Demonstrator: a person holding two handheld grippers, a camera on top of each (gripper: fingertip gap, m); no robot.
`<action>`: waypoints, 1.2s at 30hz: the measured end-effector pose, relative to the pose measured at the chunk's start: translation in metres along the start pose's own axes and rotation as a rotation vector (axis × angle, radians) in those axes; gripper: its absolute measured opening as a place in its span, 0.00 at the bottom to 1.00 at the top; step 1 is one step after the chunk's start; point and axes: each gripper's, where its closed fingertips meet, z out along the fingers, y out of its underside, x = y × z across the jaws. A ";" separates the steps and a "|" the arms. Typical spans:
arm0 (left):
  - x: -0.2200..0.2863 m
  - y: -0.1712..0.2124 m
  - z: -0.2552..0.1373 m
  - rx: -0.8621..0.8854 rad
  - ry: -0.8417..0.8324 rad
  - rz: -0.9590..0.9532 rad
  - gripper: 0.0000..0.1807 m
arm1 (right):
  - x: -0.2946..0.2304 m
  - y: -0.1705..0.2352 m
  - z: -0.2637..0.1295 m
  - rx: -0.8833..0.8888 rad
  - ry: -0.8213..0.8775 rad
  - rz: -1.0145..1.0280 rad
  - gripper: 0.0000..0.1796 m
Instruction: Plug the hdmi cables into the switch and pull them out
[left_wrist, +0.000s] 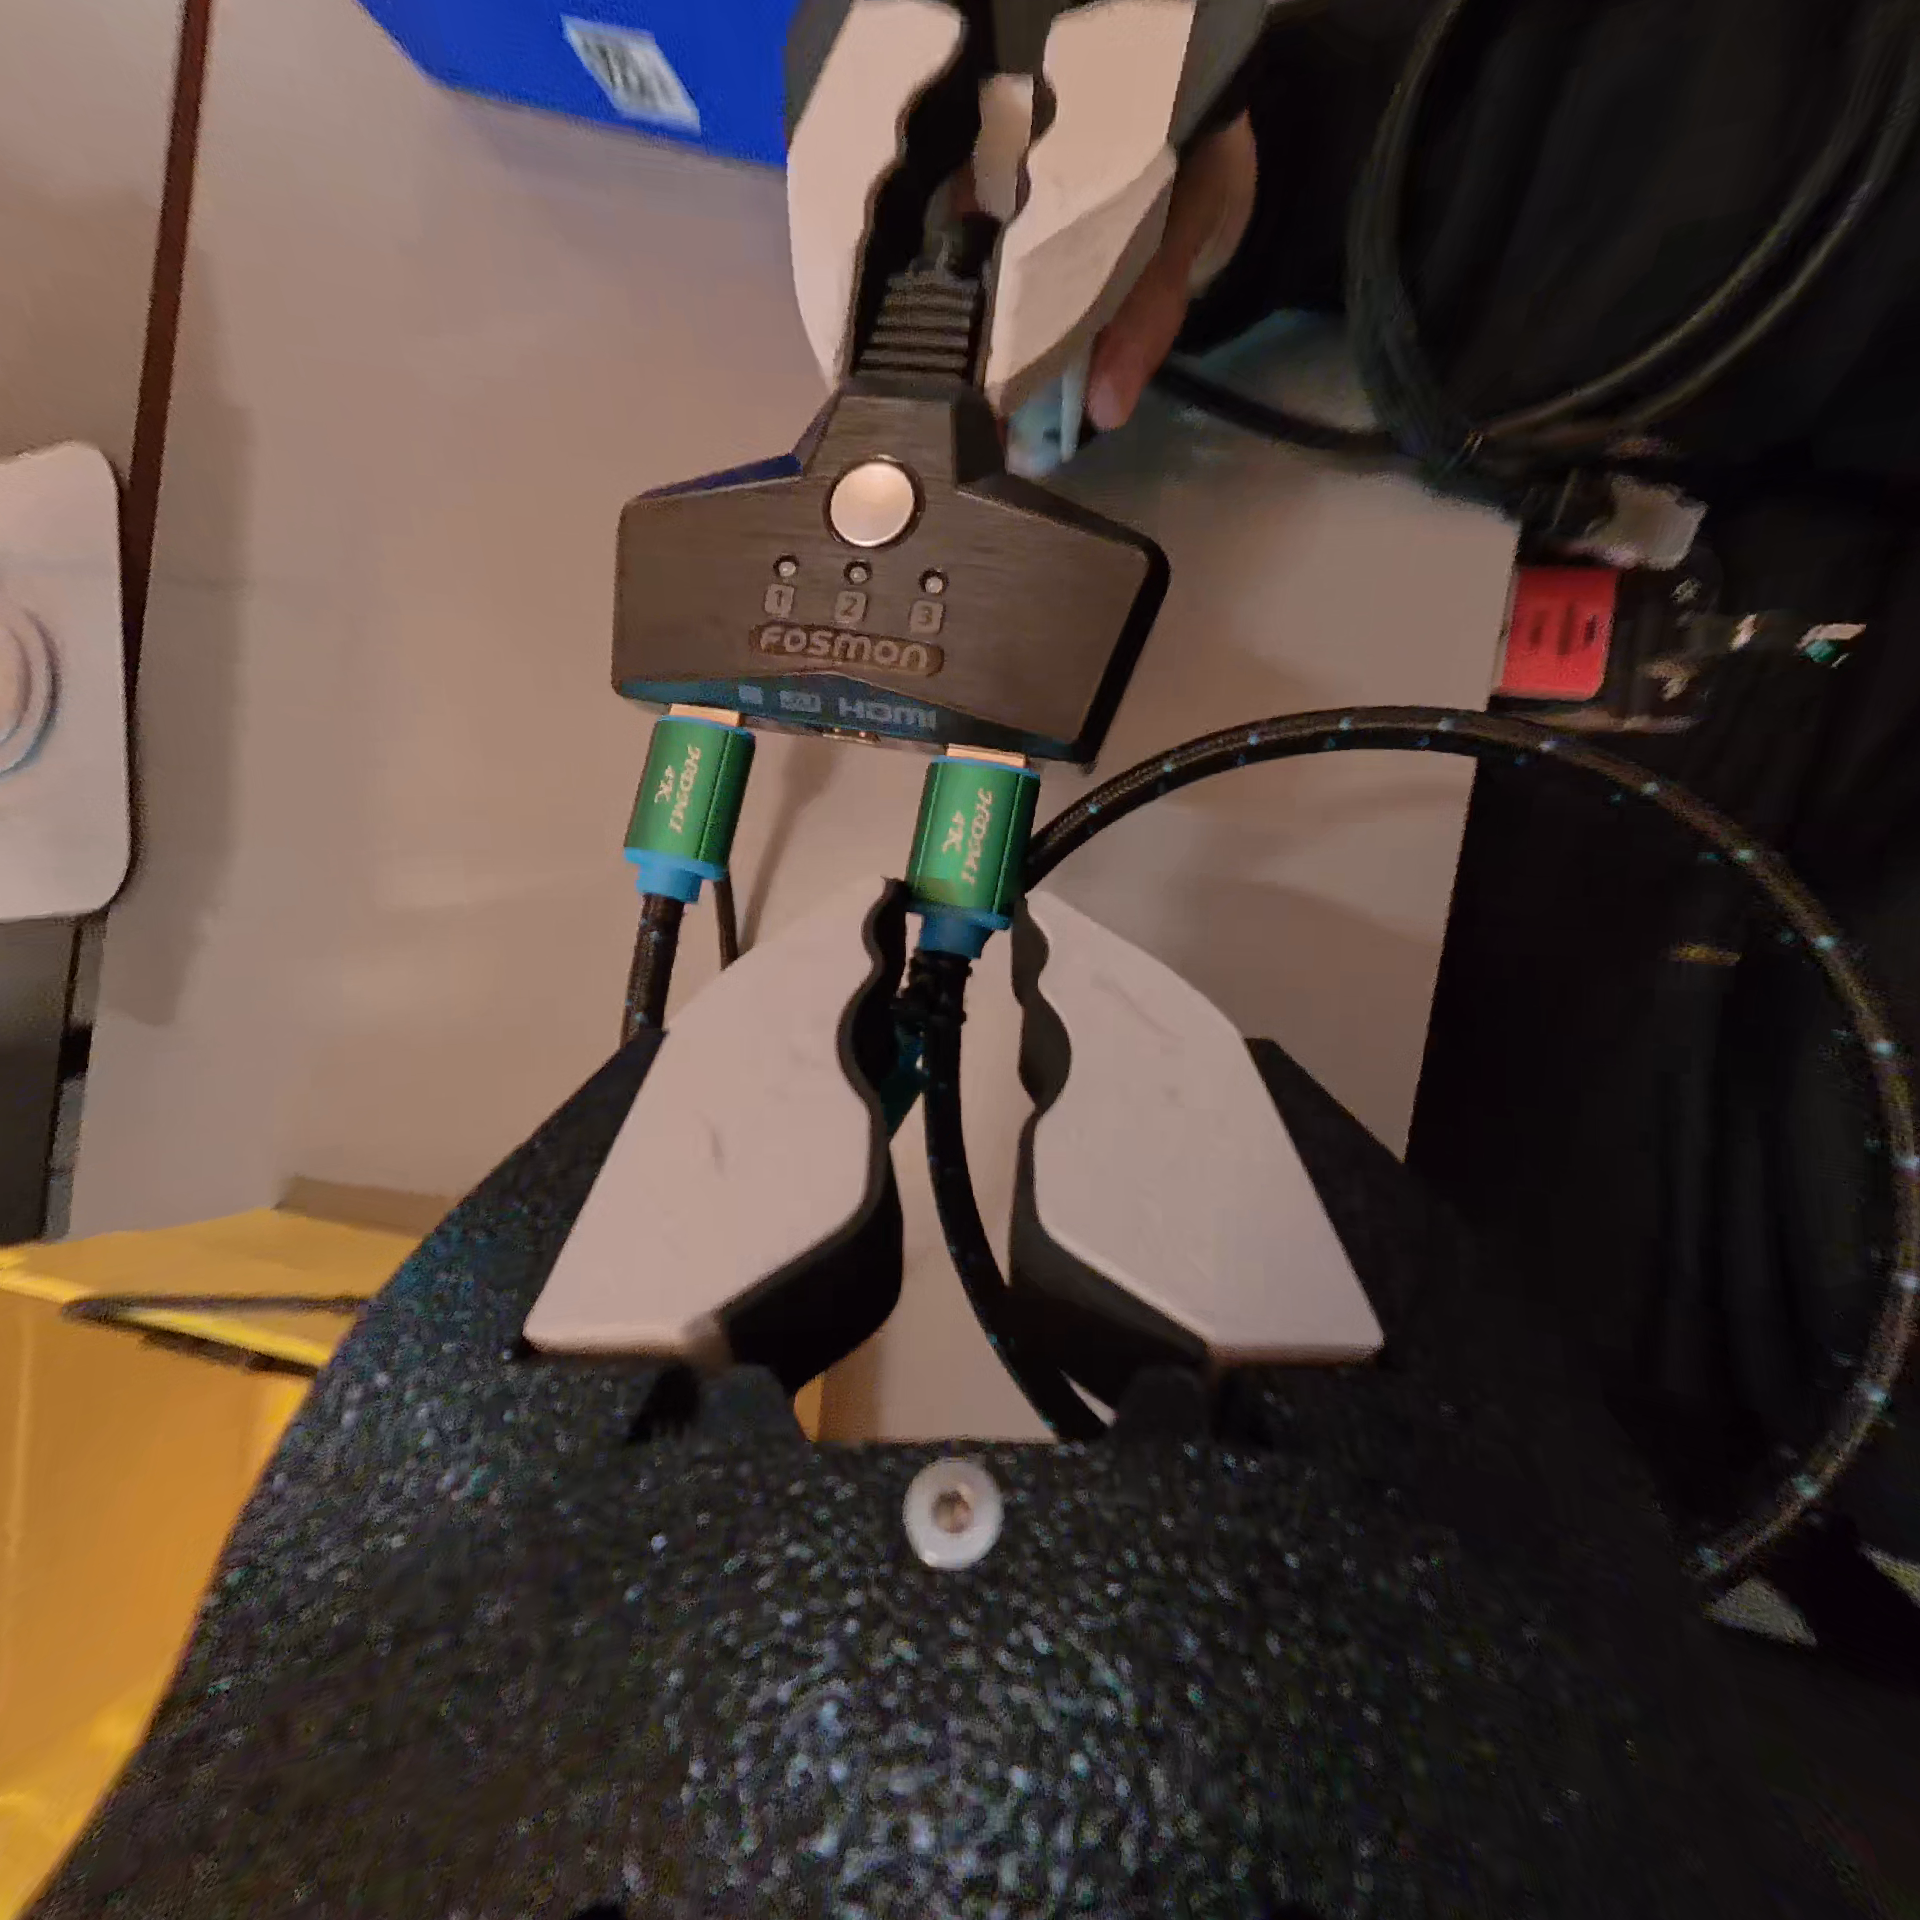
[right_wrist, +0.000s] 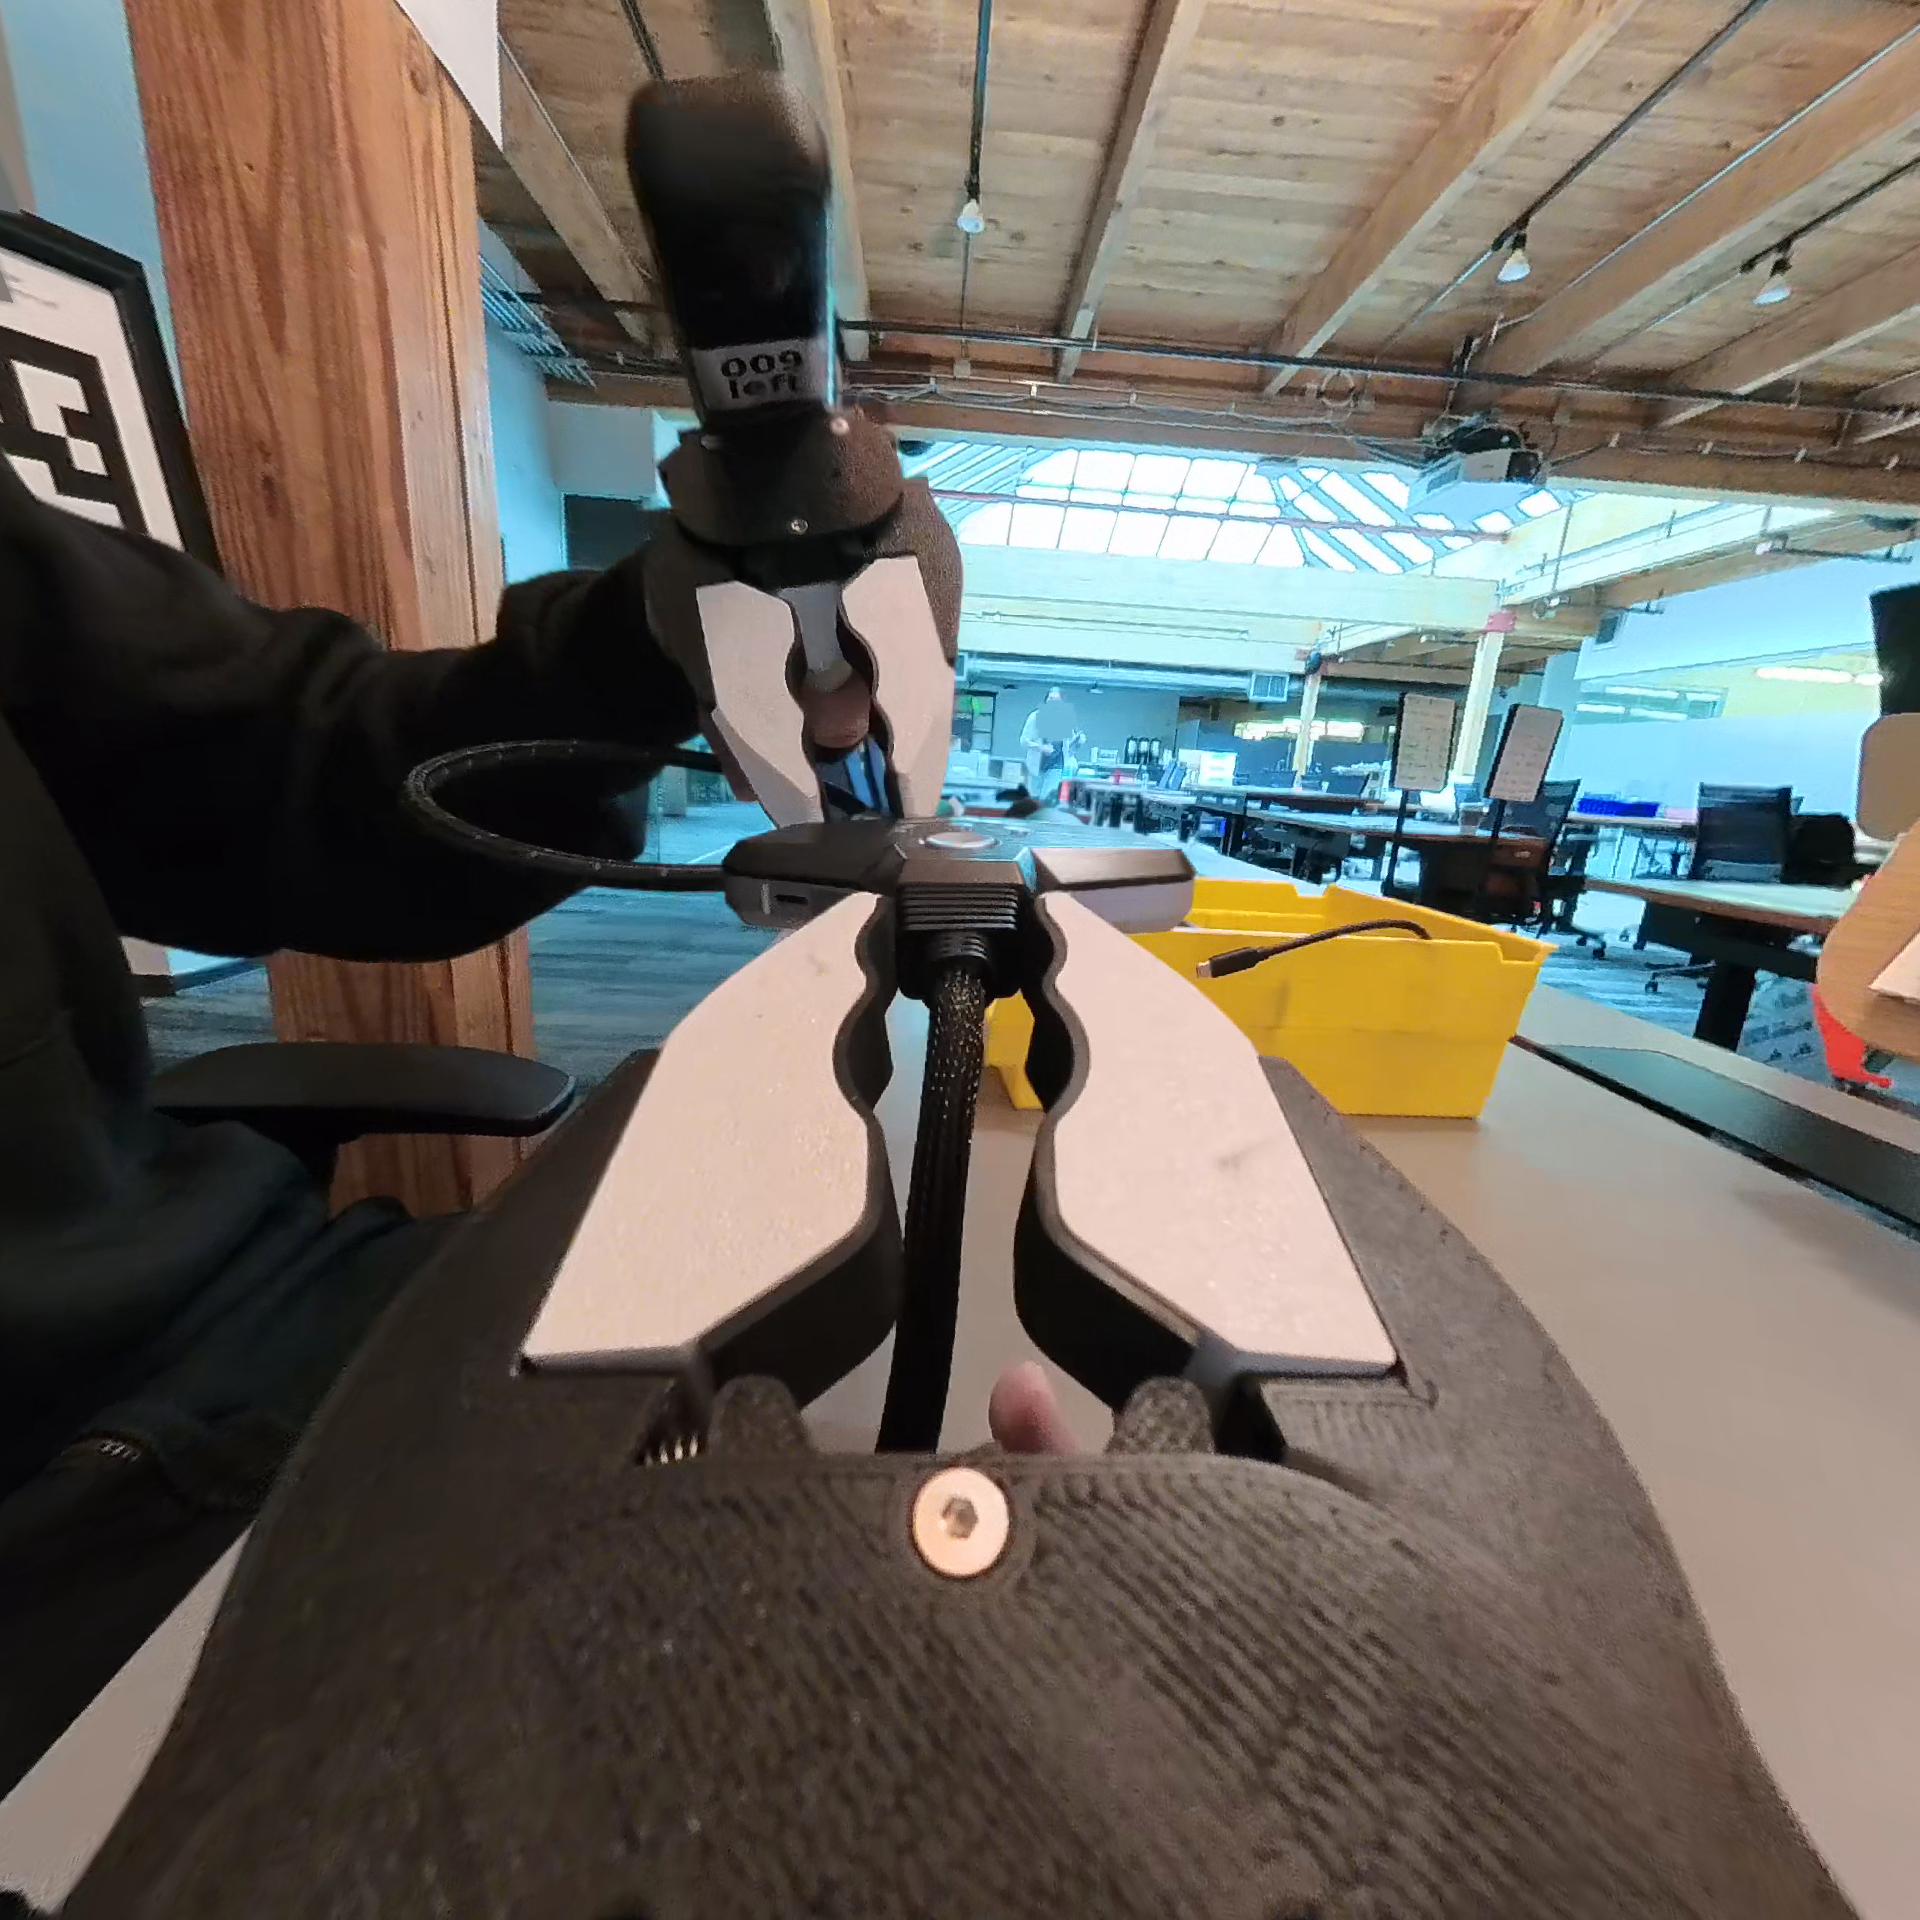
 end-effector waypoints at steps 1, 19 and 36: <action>0.001 -0.004 -0.002 0.052 0.007 -0.014 0.10 | -0.001 -0.003 -0.001 0.014 -0.004 -0.019 0.13; -0.016 0.012 -0.116 0.759 -0.453 -0.224 0.21 | 0.008 -0.051 -0.003 0.077 0.093 -0.258 0.13; -0.007 0.078 -0.018 0.667 -0.224 -0.422 0.21 | 0.118 -0.304 -0.084 -0.447 0.843 -1.217 0.12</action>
